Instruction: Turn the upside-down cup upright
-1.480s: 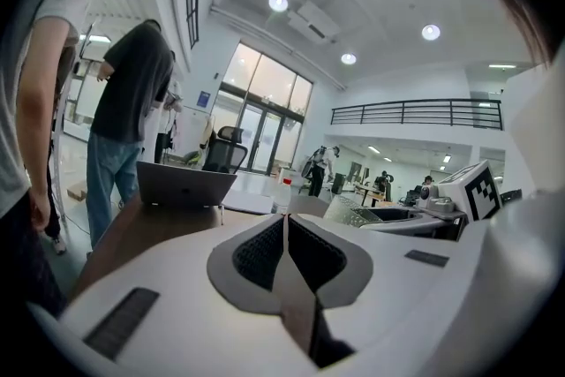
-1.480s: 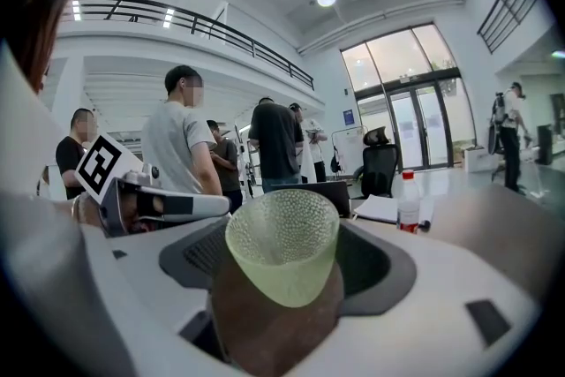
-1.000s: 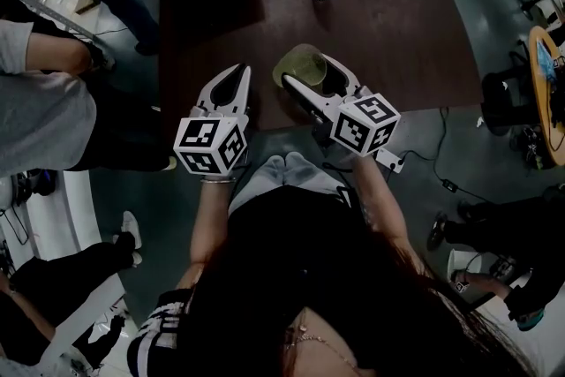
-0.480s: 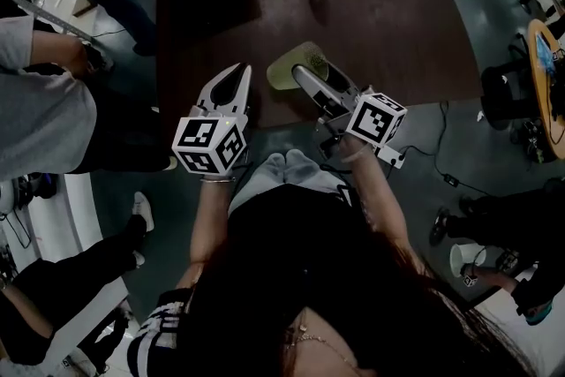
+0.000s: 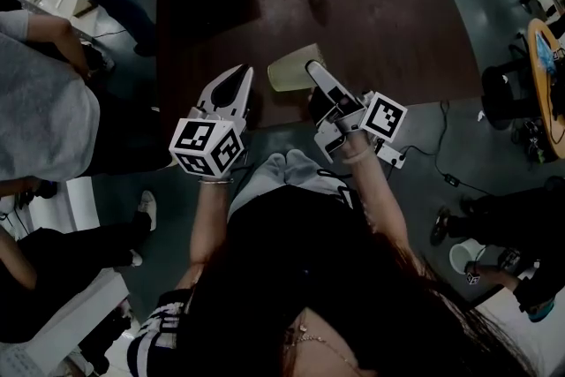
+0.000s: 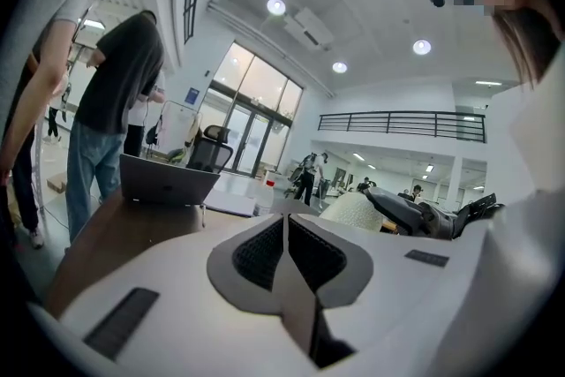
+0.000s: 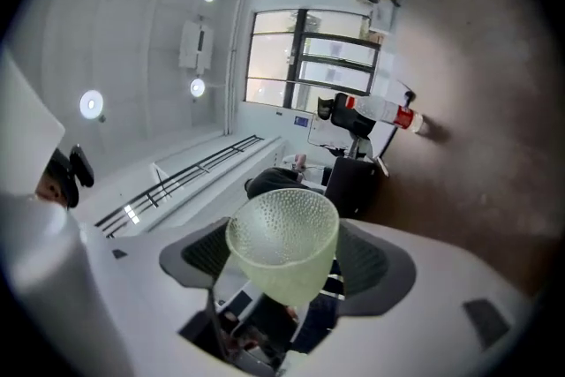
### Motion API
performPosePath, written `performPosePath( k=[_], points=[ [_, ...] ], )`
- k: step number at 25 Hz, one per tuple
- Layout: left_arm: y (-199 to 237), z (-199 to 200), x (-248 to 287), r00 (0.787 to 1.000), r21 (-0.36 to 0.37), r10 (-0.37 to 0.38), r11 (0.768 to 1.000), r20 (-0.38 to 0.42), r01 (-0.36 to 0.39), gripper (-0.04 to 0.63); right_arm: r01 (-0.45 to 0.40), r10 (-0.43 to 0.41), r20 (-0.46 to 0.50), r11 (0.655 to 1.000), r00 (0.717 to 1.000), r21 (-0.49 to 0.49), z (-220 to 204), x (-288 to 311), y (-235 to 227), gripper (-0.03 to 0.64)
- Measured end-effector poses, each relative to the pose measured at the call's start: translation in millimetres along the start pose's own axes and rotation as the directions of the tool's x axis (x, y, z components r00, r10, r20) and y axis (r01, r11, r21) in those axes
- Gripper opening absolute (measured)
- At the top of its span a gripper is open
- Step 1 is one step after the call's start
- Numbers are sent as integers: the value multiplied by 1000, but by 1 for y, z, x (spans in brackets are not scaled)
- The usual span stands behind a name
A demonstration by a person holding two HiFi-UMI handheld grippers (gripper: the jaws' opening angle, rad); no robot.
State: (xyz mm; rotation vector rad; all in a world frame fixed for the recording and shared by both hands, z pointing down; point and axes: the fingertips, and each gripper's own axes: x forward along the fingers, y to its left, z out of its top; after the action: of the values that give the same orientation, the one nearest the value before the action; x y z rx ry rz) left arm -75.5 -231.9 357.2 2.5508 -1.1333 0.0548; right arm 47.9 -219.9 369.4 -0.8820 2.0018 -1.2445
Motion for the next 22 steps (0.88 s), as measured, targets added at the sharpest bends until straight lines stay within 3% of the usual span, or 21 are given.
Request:
performPosePath(
  k=[3,6,11,22],
  points=[
    [-5,3,3,1000,-3,-12,1000,0,12,20,-32,28,33,992,999,120,6,-3,-4,383],
    [-5,3,3,1000,-7,-15,1000,-3,15,20,-56,49,40,982,998,180,5,-2,-5,383],
    [-2,0,1,1000,-19,-20,1000,5,20,20,-69,64,31,977,997,203,1,0,-6,383],
    [-5,-1,-5,989,-51,-148,988,-12,147,25,-110,104,37,963,994,247,2,1,-6,383]
  ],
)
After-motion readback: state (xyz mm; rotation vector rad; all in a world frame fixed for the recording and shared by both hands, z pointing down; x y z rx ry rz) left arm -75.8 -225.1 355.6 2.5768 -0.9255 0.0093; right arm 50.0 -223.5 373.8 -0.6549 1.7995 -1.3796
